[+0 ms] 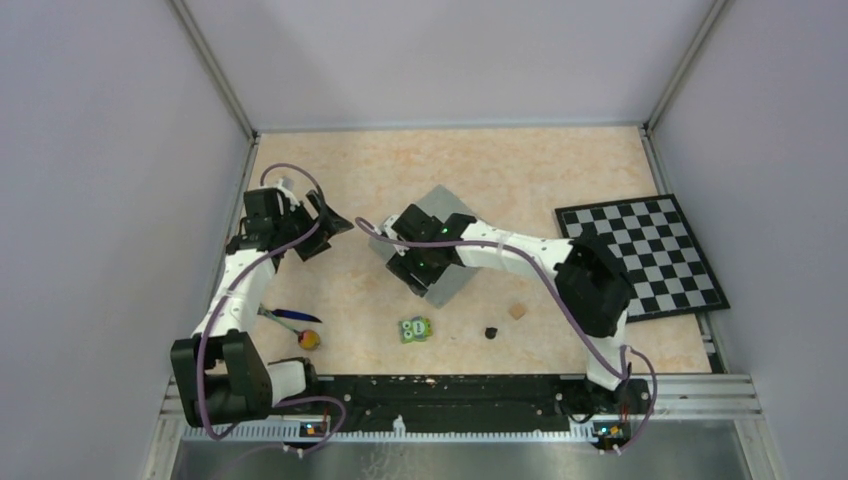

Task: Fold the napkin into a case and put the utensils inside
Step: Pick up the lower triangle-folded napkin from the center of the board.

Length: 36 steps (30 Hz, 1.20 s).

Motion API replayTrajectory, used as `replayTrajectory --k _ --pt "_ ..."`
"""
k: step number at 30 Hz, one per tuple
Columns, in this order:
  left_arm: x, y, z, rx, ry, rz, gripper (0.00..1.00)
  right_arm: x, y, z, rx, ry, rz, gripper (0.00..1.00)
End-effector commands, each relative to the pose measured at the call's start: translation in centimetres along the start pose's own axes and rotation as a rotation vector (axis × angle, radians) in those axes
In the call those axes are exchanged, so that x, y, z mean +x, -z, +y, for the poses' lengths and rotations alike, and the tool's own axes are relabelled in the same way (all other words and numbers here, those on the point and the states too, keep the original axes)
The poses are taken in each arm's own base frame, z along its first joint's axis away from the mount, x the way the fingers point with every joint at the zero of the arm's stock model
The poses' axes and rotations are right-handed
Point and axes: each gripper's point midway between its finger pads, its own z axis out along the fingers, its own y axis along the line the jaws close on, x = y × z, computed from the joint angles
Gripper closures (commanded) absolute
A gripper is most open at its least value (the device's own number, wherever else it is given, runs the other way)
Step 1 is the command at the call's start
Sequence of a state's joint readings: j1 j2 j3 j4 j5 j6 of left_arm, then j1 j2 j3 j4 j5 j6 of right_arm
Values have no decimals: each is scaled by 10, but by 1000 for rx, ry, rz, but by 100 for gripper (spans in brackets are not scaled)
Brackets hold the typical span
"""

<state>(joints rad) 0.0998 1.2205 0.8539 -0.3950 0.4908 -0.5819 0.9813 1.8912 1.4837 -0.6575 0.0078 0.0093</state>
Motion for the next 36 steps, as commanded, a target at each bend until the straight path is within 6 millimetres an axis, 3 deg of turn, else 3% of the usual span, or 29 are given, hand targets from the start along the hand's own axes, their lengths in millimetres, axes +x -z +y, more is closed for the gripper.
replayTrajectory --k 1,16,22,26,29,32,36 --pt "-3 2 10 -3 28 -6 13 9 -9 11 -54 -18 104 36" --pt "0 7 15 50 9 0 12 42 -46 -2 37 -33 234 36" --pt "1 12 10 91 -10 -22 5 65 -64 -13 126 -40 261 50" --pt "0 14 7 110 -17 -34 3 74 -72 -19 170 -53 254 69" --pt "2 11 6 124 -7 -17 1 62 -67 -22 184 -57 210 87" --pt "10 3 1 188 38 40 1 38 -51 -19 162 -62 124 100" --pt "27 -13 -6 269 140 128 1 16 -32 -12 61 -92 33 100"
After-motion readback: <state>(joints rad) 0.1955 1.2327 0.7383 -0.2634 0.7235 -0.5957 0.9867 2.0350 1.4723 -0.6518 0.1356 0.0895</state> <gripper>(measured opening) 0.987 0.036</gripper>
